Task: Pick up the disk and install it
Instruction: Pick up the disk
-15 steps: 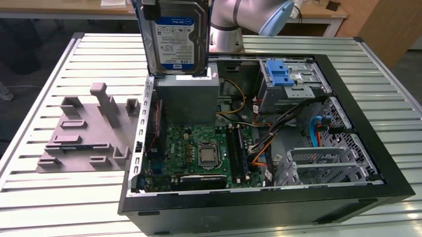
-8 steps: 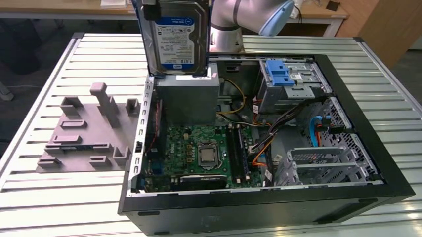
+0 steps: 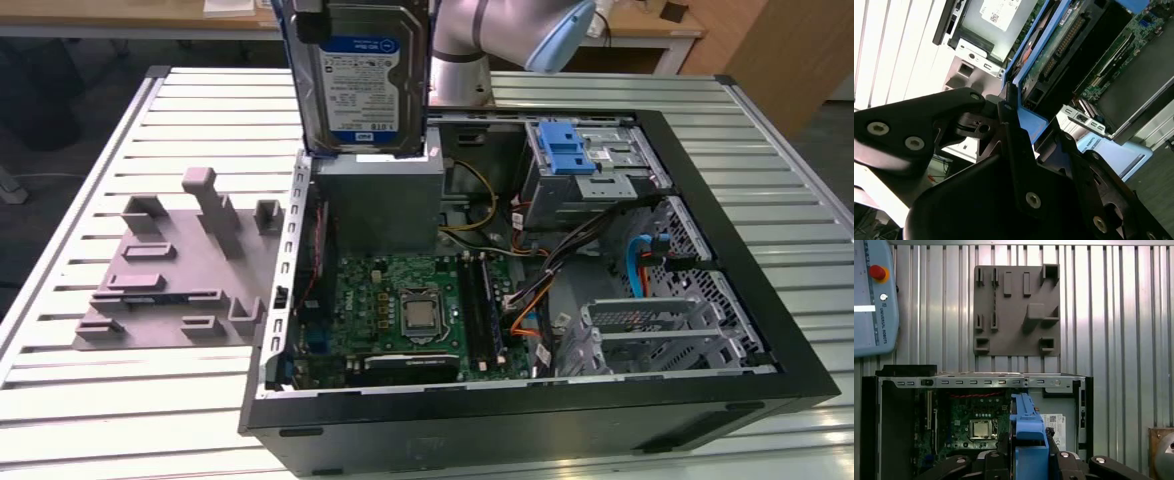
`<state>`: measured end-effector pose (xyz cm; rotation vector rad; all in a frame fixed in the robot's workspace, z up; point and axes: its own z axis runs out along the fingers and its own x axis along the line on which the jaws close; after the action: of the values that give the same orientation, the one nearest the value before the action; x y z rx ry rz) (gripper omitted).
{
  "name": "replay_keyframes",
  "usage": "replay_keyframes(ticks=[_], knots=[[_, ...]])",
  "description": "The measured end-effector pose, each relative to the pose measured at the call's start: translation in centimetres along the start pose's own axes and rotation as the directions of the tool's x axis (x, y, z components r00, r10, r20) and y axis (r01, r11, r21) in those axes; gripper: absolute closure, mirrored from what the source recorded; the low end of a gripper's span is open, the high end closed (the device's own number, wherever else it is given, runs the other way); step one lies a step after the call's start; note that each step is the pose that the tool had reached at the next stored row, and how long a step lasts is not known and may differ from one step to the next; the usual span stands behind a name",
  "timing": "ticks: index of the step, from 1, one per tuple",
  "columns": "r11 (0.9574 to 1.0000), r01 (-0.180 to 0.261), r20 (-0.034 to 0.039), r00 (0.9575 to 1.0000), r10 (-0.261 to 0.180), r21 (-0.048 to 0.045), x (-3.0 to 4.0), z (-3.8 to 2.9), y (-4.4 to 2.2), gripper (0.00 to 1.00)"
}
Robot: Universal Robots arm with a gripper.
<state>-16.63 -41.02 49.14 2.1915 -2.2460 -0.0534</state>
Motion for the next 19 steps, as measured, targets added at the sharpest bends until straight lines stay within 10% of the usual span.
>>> replay_keyframes(ticks=[19], knots=[[1.0000,0.000,-0.0001,1.0000,0.000,0.0000,0.75,0.00,-3.00,0.64]])
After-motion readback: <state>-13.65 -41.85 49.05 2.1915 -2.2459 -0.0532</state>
